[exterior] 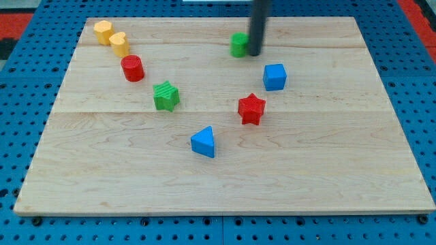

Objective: Slide green circle slightly left

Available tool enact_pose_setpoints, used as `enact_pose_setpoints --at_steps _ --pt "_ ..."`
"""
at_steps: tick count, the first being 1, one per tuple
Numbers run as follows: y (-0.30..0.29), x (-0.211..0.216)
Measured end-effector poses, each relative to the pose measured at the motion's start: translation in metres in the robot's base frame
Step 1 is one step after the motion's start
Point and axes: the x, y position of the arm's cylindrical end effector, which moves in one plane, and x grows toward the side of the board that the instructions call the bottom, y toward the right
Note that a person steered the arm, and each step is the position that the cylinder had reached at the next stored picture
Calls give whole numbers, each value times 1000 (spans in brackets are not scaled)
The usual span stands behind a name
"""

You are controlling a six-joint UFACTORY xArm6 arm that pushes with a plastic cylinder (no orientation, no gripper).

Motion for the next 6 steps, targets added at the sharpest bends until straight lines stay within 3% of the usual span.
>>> enact_pose_setpoints --at_steps 1,2,4,6 --pt "31 -13" --pt "11 -47" --pt "-65 55" --pt "-66 -19"
